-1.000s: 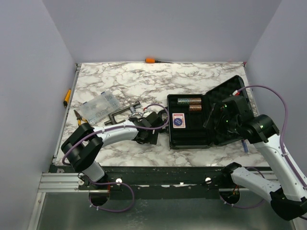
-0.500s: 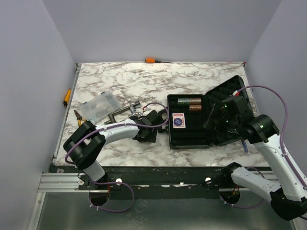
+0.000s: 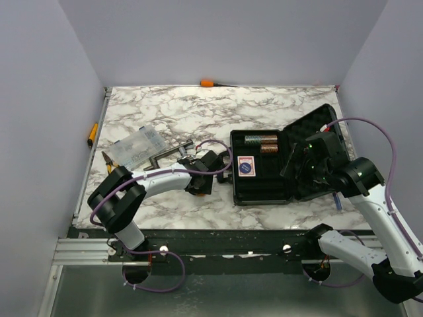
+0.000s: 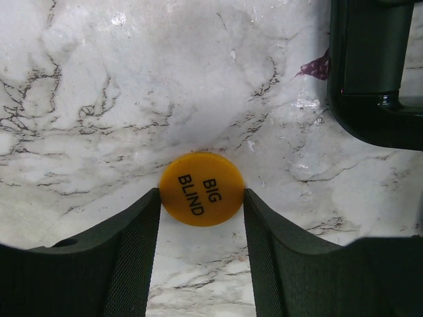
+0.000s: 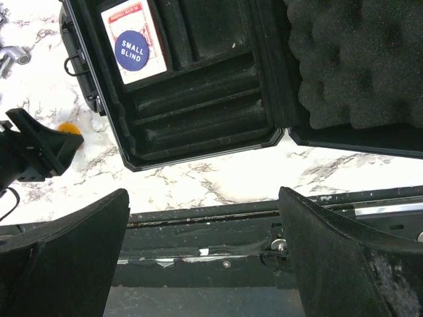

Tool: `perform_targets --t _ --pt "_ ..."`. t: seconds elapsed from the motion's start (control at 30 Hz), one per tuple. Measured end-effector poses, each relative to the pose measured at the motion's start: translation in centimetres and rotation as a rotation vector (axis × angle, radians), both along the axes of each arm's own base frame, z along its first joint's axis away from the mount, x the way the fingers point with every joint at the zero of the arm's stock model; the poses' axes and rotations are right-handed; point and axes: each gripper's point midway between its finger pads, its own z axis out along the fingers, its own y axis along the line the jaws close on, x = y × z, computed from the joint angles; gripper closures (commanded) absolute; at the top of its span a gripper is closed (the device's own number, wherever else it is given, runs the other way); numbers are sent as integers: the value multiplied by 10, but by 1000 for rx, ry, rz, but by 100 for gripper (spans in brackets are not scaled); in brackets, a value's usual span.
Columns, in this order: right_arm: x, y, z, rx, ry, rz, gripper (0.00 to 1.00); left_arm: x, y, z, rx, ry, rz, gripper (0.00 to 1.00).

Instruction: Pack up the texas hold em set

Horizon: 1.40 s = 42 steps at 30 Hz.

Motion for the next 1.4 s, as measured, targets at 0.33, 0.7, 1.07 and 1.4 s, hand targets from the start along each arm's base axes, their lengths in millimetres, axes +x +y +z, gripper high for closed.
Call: perform_targets --t 0.33,0.7,1.07,1.4 --pt "0 0 0 0 0 0 4 -1 2 1 -17 -17 9 59" --pt "0 0 0 1 -2 0 4 -7 7 17 -41 -34 11 62" --pt "-1 0 2 9 -7 -6 4 4 -7 58 -117 -103 5 63" --pt "11 7 37 67 -96 -17 4 23 -32 99 -192 -170 -23 64"
